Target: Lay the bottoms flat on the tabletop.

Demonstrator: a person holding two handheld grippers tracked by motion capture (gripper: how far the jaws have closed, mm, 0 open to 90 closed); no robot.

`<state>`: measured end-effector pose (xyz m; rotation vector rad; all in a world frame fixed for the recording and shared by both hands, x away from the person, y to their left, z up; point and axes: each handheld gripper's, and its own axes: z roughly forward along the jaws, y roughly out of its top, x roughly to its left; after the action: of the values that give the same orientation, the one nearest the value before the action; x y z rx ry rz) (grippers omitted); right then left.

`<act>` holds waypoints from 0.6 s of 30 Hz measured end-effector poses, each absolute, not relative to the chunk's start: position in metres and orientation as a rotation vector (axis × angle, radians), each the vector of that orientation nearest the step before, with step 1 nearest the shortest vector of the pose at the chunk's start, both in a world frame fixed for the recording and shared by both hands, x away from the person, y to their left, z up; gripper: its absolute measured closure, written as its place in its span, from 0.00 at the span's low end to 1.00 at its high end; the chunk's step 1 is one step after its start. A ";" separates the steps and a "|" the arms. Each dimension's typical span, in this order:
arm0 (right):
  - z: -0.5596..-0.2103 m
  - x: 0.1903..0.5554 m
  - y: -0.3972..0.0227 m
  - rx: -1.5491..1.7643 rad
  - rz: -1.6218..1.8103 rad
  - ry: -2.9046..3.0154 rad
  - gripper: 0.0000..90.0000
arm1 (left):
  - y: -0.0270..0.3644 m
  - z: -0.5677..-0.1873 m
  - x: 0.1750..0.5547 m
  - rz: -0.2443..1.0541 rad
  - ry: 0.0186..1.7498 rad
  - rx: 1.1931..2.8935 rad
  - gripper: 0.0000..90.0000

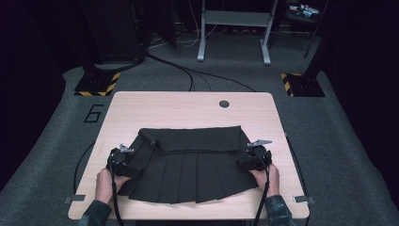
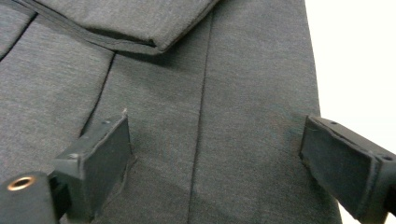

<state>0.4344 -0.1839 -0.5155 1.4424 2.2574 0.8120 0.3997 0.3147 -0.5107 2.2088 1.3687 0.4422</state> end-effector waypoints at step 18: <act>-0.505 0.407 -0.180 1.395 0.890 2.284 0.14 | 0.313 -0.481 0.369 0.464 1.289 2.175 0.10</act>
<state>0.4072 -0.1804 -0.5052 1.3946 2.2840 0.8898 0.3688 0.3127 -0.4805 2.1753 1.2891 0.4642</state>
